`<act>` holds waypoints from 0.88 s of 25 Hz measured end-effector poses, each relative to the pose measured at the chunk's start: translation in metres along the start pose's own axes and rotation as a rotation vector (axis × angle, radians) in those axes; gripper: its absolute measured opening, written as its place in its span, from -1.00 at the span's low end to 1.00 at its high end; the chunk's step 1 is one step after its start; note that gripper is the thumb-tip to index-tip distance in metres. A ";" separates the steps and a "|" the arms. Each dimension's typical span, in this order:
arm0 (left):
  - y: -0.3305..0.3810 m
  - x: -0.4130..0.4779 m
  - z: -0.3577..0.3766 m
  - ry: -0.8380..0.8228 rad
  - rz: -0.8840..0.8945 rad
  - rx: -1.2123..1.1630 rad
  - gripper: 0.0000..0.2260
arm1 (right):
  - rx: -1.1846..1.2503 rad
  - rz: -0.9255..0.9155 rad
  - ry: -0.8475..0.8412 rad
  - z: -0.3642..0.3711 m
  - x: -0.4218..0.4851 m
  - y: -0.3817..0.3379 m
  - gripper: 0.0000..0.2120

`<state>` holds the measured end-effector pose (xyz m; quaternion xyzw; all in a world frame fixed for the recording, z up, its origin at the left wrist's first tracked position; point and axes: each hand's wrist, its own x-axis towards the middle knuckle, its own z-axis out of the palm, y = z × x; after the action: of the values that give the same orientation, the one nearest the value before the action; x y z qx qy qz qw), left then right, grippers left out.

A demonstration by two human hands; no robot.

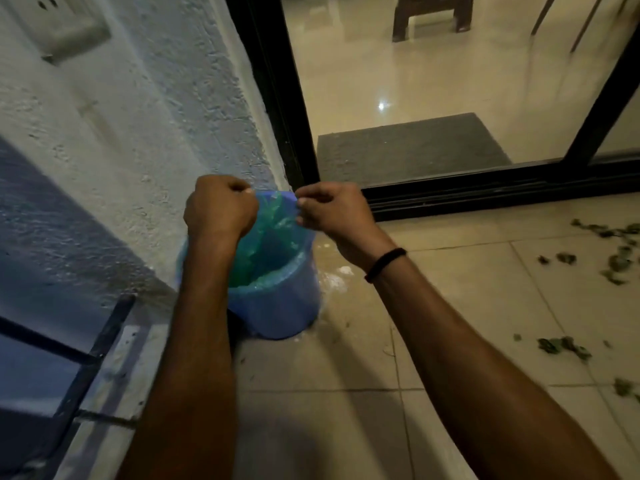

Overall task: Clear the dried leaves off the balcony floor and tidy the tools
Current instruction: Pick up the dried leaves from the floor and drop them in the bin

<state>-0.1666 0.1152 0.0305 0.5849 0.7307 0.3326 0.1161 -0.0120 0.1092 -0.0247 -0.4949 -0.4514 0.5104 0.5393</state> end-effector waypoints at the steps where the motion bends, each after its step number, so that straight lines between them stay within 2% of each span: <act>1: 0.015 -0.007 0.006 0.021 0.046 -0.049 -0.77 | 0.075 0.014 0.033 -0.017 -0.004 -0.003 -0.82; 3: 0.048 -0.025 0.028 -0.006 0.140 -0.151 -0.78 | 0.177 0.012 0.133 -0.056 -0.013 0.001 -0.85; 4: 0.062 -0.038 0.041 -0.050 0.181 -0.188 -0.80 | 0.145 -0.001 0.212 -0.076 -0.017 0.010 -0.87; 8: 0.111 -0.108 0.128 -0.353 0.329 -0.242 -0.84 | -0.504 0.105 0.551 -0.183 -0.061 0.085 -0.90; 12: 0.123 -0.196 0.240 -0.683 0.459 -0.097 -0.81 | -0.782 0.256 0.771 -0.284 -0.122 0.137 -0.89; 14: 0.119 -0.231 0.284 -0.772 0.452 0.037 -0.73 | -0.879 0.366 0.727 -0.325 -0.140 0.151 -0.76; 17: 0.105 -0.262 0.328 -0.855 0.417 0.185 -0.59 | -0.854 0.546 0.555 -0.348 -0.161 0.166 -0.52; 20: 0.091 -0.269 0.339 -0.820 0.493 0.237 -0.76 | -0.939 0.493 0.453 -0.333 -0.166 0.175 -0.53; 22: 0.084 -0.269 0.334 -0.833 0.634 0.287 -0.83 | -1.008 0.427 0.455 -0.317 -0.163 0.177 -0.66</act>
<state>0.1627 -0.0102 -0.2280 0.8690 0.4484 -0.0118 0.2089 0.2719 -0.0781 -0.2306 -0.8668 -0.4018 0.2112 0.2064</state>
